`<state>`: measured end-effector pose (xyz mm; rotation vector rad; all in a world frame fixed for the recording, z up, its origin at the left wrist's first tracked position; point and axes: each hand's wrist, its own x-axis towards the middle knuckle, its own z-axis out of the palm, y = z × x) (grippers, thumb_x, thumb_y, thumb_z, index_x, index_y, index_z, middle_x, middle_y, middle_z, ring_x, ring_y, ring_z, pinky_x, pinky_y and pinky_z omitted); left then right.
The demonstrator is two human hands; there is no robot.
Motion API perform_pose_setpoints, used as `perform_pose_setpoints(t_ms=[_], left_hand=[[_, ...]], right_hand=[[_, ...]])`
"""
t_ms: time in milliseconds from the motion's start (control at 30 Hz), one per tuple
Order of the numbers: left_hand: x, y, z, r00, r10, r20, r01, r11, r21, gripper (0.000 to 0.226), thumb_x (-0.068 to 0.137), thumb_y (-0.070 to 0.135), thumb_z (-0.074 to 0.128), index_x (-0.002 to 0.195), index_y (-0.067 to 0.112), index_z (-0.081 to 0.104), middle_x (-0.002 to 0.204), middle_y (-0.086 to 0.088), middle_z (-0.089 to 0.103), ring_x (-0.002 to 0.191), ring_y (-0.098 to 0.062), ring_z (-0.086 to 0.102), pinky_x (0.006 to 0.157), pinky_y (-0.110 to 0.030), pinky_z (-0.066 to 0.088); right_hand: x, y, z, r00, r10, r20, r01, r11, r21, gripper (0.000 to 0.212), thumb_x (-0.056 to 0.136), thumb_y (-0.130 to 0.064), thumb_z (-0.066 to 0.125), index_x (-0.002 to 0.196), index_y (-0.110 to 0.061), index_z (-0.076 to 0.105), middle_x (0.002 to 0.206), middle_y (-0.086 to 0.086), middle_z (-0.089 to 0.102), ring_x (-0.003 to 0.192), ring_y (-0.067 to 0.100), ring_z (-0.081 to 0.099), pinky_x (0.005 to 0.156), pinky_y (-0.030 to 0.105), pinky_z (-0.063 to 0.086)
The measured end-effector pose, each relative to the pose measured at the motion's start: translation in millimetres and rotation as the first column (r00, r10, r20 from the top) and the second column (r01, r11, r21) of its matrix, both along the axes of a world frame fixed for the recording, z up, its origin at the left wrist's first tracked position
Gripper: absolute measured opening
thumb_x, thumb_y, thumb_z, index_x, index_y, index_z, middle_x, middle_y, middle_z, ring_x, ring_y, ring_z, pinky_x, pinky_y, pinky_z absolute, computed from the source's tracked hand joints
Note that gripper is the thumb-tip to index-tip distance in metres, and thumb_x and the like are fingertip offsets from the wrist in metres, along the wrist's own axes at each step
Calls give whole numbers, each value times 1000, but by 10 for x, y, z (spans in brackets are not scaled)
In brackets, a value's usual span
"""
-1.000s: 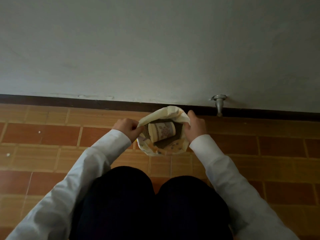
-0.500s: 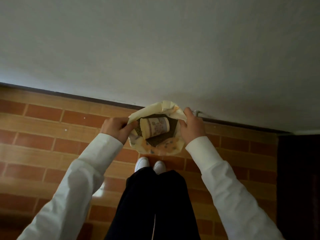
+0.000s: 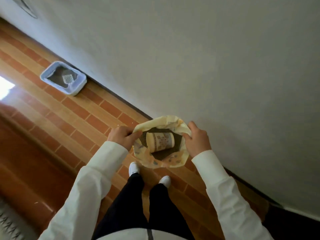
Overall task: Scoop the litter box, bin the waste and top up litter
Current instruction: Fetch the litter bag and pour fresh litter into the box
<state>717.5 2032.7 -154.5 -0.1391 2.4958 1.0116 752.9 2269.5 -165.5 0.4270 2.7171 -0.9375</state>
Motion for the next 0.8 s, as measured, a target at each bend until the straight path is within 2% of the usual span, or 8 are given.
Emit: perform_pose_setpoints(t_ms=[133,233,333,367,467,633,733,800], left_hand=[[-27,-619,164,989,144,-18,-144,989,21,21,91,28,58,85,14,72,57,-5,55,52,-20,46,51,-28,33],[-108,-1109,187,969,244,-27,-243,969,34,27,90,29,60,69,13,68,51,-7,51,49,-21,44,53,-28,32],[-254,-1729,205,933,359,-34,-356,932,67,24,88,30,62,66,25,68,46,-1,55,47,-19,45,52,-28,35],[-315,-1926,223,923,382,-37,-379,923,70,23,88,30,62,66,28,68,44,3,55,46,-18,45,50,-26,35],[-526,-2512,290,900,433,-44,-431,901,50,22,89,30,61,75,19,74,53,-6,63,49,-19,48,50,-27,36],[-886,-3437,393,863,500,-68,-499,866,31,22,90,31,59,78,20,73,57,-4,63,62,-28,61,52,-27,39],[-1132,-3950,416,822,562,-90,-563,826,22,25,89,32,61,72,18,72,66,-16,67,66,-34,63,54,-32,43],[-1312,-4267,417,774,626,-95,-626,779,37,24,87,33,63,78,14,75,69,-16,68,67,-34,64,60,-39,52]], right_hand=[[-353,-597,198,989,145,-22,-145,989,5,15,95,-15,52,85,-20,42,70,1,51,61,21,48,46,29,33],[-654,-1080,265,972,234,-11,-234,972,-10,15,96,-15,52,86,-20,43,67,-3,48,56,13,47,43,15,29],[-1030,-1717,264,948,319,-19,-319,948,-10,14,95,-15,53,85,-20,44,69,2,51,57,14,48,46,25,36],[-1149,-1932,275,941,336,-19,-337,942,-8,14,95,-15,52,85,-19,44,70,2,51,57,13,48,46,21,36],[-1521,-2579,272,923,383,-24,-384,923,-26,14,97,-16,51,84,-20,44,70,-1,51,58,8,48,46,12,34],[-2147,-3616,238,896,444,-16,-444,894,-58,5,97,-19,50,96,-14,52,83,6,61,73,22,57,59,24,44],[-2546,-4179,201,877,481,0,-480,875,-59,25,97,-23,50,118,-10,52,102,14,64,88,29,61,68,30,43],[-2815,-4548,211,854,521,-11,-520,851,-68,18,97,-24,50,110,-13,53,93,10,63,84,26,60,68,32,46]])
